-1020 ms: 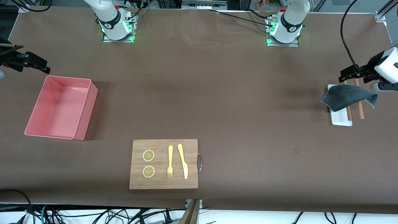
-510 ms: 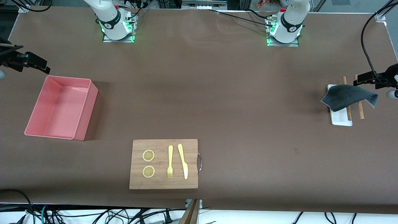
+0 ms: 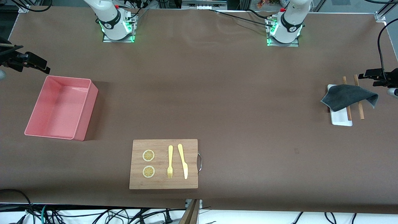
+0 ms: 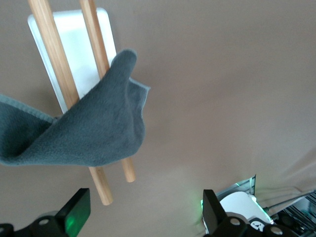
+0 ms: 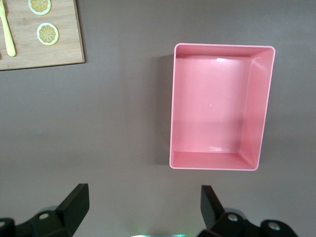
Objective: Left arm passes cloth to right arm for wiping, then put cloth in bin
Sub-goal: 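Lower the left gripper onto the grey cloth on the stand and grasp it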
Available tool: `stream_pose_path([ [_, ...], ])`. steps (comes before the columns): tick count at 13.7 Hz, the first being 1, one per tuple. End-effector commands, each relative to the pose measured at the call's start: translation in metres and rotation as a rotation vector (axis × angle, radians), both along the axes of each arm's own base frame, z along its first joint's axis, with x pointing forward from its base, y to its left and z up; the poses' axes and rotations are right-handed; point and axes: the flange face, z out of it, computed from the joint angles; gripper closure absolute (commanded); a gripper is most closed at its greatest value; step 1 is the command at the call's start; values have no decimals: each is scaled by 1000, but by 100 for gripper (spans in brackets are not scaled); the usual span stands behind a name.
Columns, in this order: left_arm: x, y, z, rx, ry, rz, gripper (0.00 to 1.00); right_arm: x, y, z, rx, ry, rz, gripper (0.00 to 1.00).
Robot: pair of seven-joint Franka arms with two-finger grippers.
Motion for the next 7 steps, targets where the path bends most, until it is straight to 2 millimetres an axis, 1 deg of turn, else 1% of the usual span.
stream_pose_path([
  [1,0,14,-24,-42,-2,-55,0,8,3,-8,14,20,-6,0],
  [2,0,20,-27,-29,-14,-89,0,13,3,-19,15,41,-6,0],
  [5,6,27,-49,-69,-69,-240,0,14,11,-20,14,45,10,0],
  [6,7,28,-56,-81,-76,-259,0,15,13,-27,16,57,11,0],
  [7,8,28,-57,-81,-78,-265,0,18,13,-34,16,69,11,0],
])
